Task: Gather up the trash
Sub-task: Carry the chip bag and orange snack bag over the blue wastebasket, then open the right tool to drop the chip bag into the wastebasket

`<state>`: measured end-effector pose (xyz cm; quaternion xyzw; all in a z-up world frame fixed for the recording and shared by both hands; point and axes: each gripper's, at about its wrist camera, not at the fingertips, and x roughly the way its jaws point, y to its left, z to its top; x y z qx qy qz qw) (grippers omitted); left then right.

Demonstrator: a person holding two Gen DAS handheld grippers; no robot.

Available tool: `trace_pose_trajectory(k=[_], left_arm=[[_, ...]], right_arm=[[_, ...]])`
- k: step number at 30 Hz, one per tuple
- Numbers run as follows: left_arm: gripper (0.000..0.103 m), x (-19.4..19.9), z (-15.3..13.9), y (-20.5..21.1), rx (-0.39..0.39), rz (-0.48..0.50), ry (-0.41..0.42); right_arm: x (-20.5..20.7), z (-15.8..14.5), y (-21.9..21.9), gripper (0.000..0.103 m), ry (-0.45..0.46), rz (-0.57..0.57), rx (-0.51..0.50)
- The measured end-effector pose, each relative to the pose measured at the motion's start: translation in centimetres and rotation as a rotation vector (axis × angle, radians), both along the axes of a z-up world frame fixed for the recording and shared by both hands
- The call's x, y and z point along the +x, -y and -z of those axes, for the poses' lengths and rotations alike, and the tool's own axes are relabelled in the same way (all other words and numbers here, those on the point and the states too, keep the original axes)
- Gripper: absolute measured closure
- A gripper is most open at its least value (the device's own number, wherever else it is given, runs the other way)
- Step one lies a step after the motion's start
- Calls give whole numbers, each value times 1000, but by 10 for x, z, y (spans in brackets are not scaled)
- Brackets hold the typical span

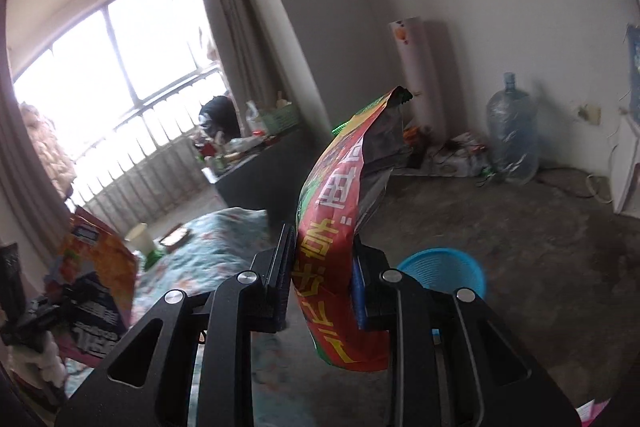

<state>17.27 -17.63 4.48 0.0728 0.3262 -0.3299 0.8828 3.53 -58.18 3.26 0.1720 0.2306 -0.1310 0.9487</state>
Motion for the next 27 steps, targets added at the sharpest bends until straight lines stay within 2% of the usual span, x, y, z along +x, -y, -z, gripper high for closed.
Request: trace_pose_trajectory(k=[3,7,10,16,18,19,22,23,25,27], left_arm=[[97,8,7,29,2,37,-15],[97,25,24,48,7,71,-75],[97,42,36,58,23,73,-100],[97,73,50,71,49,52,-127],[97,80,54,76,60,50,-133],[97,84,57,80,66,51,-140],[97,92,65,91,82,57,-163],[97,94,68,94,83,63,-172],[97,97,72,100,85,73,-184],[97,99,73,106,87,82,-186]], right_arm=[[24,31,14,78,-78,34,-130],[73,95,25,78,-213,43,-293],[105,143,37,78,-289,37,-343],[162,234,67,78,-387,54,-371],[176,266,78,76,-421,81,-340],[181,283,84,73,-441,85,-292],[192,319,98,70,-506,128,-159],[191,325,99,68,-507,147,-126],[182,325,99,52,-472,181,-80],[165,319,102,48,-412,219,-28]])
